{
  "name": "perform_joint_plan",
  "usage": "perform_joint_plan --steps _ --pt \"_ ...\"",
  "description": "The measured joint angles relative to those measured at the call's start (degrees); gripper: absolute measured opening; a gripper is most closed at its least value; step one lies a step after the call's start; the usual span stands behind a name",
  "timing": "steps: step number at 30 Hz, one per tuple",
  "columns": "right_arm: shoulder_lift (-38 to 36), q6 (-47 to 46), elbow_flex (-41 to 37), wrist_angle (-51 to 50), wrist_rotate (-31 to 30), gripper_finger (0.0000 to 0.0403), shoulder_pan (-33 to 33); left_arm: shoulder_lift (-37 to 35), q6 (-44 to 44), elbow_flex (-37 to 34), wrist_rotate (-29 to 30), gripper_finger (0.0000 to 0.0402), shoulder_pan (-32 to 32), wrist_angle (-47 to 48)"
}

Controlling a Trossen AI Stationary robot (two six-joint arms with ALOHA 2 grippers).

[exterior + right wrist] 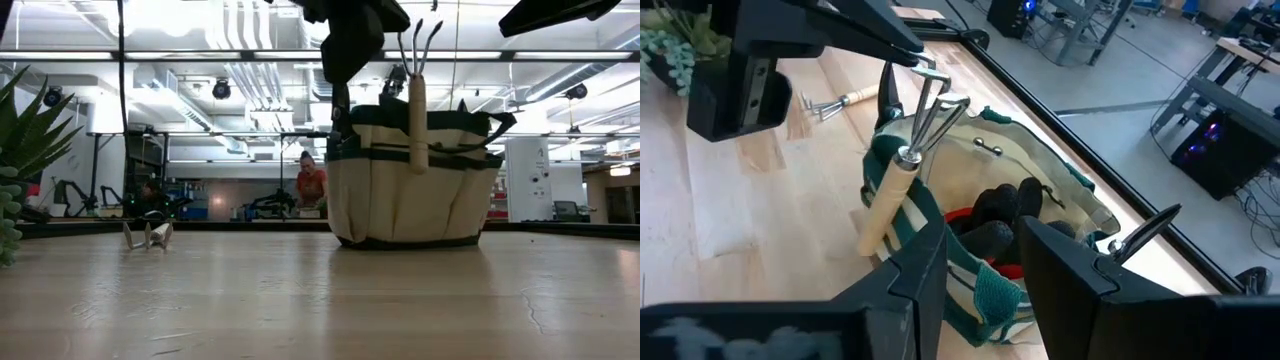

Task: Pick & Place Garden tools in Gardening bag
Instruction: Put the bottom brown hand rake into the green gardening bag

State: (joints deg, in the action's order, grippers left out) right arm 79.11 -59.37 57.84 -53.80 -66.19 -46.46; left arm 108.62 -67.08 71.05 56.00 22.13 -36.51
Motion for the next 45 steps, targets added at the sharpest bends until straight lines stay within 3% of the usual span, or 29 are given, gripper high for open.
perform_joint_plan --steps 11,19,32,41,45 --pt "0.0 0.0 0.0 0.0 -1.5 0.013 0.0 0.0 -15.6 0.0 0.4 0.0001 -0.3 -8.0" --pt "0.0 -0.3 0.0 0.0 -2.5 0.0118 0.0 0.2 -19.5 -0.1 0.6 0.0001 -0.7 -7.9" --pt "0.0 -0.6 0.0 0.1 -2.9 0.0128 0.0 6.8 -18.7 -0.2 1.3 0.0001 -1.0 -7.5" --pt "0.0 -0.4 0.0 0.1 -3.0 0.0122 0.0 7.8 -14.5 -0.2 9.6 0.0004 -0.4 -7.1" --pt "0.0 -0.2 0.0 0.1 -3.0 0.0116 0.0 7.8 -12.3 -0.2 10.6 0.001 0.4 -5.5"
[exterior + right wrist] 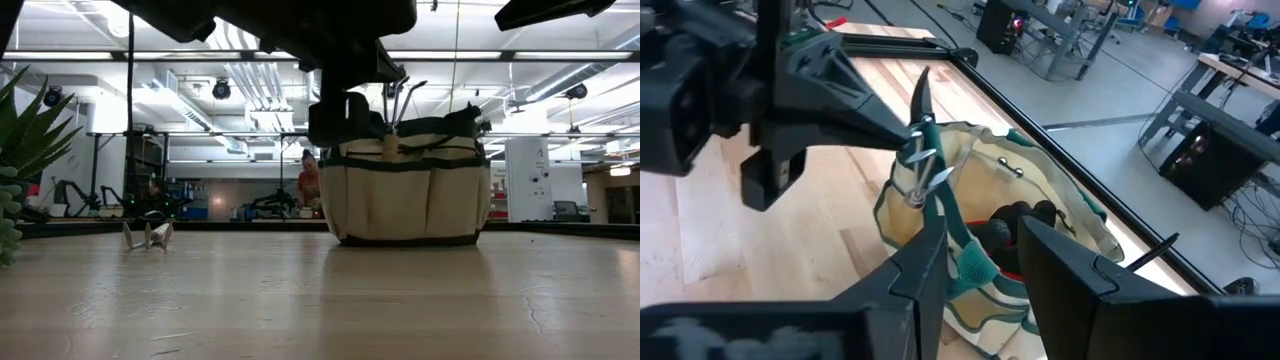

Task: Pick & Place Garden tools in Gardening bag
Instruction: Put the bottom brown hand rake into the green gardening bag

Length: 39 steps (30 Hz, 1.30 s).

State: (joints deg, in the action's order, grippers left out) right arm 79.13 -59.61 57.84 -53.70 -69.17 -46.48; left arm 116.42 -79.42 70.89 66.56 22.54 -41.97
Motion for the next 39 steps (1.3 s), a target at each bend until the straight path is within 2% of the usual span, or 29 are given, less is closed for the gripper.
perform_joint_plan --steps 8,27,31,39 --pt "0.0 0.0 0.0 0.0 0.0 0.0112 0.0 -0.1 6.1 0.0 -0.3 0.0015 0.3 9.0" --pt "0.0 -0.1 0.0 0.0 0.0 0.0111 0.0 -0.1 10.0 0.0 0.5 0.0019 -0.2 7.7" --pt "0.0 -0.2 0.0 0.0 0.0 0.0111 0.0 -0.3 10.9 0.1 0.7 0.0045 -0.2 6.5" --pt "0.0 -0.3 0.0 0.0 0.0 0.0111 0.0 -4.1 16.6 0.1 3.2 0.0132 0.8 6.0"
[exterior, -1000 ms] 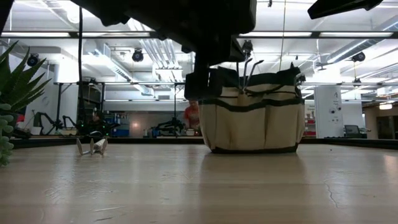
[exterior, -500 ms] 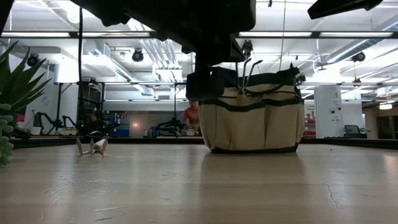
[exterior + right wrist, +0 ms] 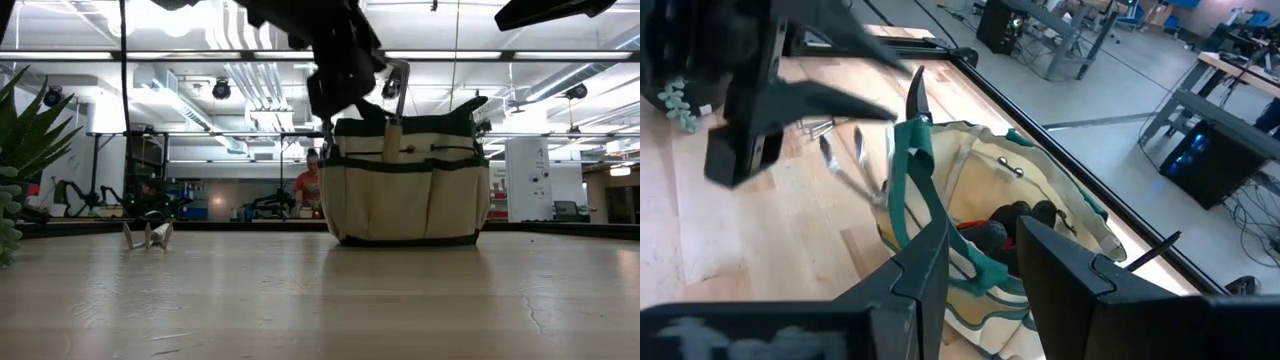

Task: Pick & Place Garden tools in Gardening bag
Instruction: Put the bottom brown hand rake into the green gardening bag, then put the brown hand rake into the green gardening bag

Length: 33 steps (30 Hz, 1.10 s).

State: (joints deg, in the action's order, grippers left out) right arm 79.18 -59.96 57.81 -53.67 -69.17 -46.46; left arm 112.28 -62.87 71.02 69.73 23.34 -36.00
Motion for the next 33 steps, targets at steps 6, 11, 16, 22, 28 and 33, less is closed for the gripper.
perform_joint_plan --steps 6,11,16,22,28,33 --pt "0.0 -0.4 -0.3 0.1 0.0 0.0111 0.0 -2.0 0.8 0.0 4.0 0.0176 0.1 0.2" --pt "0.0 -0.8 -0.5 0.1 0.0 0.0111 -0.1 -2.0 -0.9 0.0 6.8 0.0183 0.1 3.1" --pt "0.0 -0.9 -0.5 0.1 0.0 0.0111 0.0 -4.2 6.5 -0.1 16.0 0.0183 0.1 3.0" --pt "0.0 -1.2 -0.6 0.1 0.0 0.0111 0.0 -5.6 12.2 -2.3 20.1 0.0182 0.5 3.9" --pt "0.0 -1.1 -0.6 0.5 0.0 0.0111 0.0 -5.6 20.8 -8.2 20.4 0.0179 -0.9 4.1" --pt "0.0 -1.1 -0.7 0.5 0.0 0.0111 0.0 -8.3 26.8 -9.9 20.3 0.0169 0.3 3.8"
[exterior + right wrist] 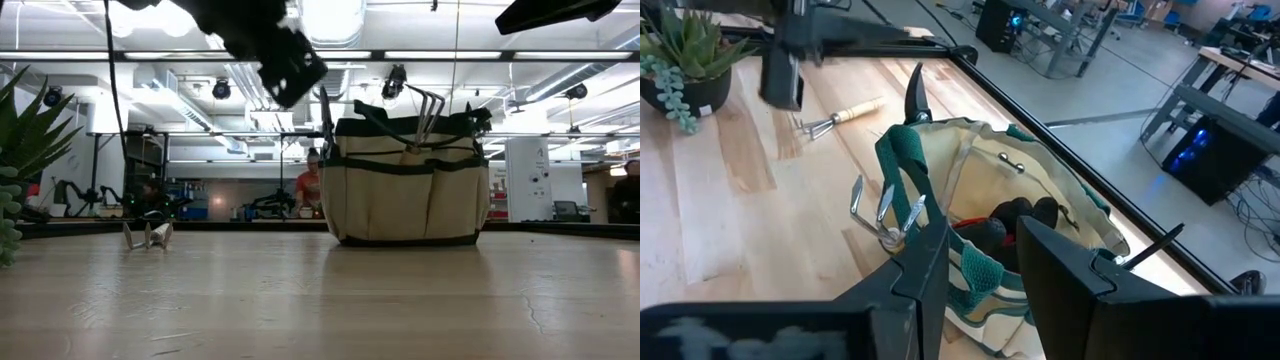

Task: Pick & Place Garden tools in Gardening bag
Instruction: Put the brown hand rake into the green gardening bag

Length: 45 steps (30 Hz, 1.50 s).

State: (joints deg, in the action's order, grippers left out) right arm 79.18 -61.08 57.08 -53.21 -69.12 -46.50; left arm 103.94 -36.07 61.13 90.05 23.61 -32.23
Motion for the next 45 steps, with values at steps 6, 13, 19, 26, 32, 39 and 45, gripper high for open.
perform_joint_plan --steps 6,13,19,26,32,39,45 --pt "0.0 -0.9 -0.4 0.0 0.0 0.0111 0.0 -6.2 15.6 -5.5 -6.8 0.014 2.0 0.7" --pt "0.0 -1.1 -0.7 0.2 0.0 0.0111 0.0 -16.6 50.8 -11.6 -49.7 0.012 0.2 18.6" --pt "0.0 -1.0 -0.9 0.5 -0.1 0.0111 0.0 -22.4 66.7 -14.8 -56.6 0.0119 -0.5 41.3" --pt "0.0 -0.9 -1.1 1.4 -1.5 0.0111 0.1 -24.5 84.2 -17.4 -59.4 0.012 -0.8 61.4" --pt "0.0 -0.9 -1.2 1.6 -1.6 0.0111 0.2 -24.4 82.9 -21.1 -63.6 0.012 -2.4 56.3" --pt "0.0 -0.9 -1.5 1.8 -1.6 0.0111 0.2 -24.3 81.1 -23.7 -65.4 0.012 -5.0 52.7" --pt "0.0 -1.5 -2.6 2.7 -1.6 0.0111 0.2 -22.9 80.4 -25.1 -67.0 0.012 -6.1 52.6"
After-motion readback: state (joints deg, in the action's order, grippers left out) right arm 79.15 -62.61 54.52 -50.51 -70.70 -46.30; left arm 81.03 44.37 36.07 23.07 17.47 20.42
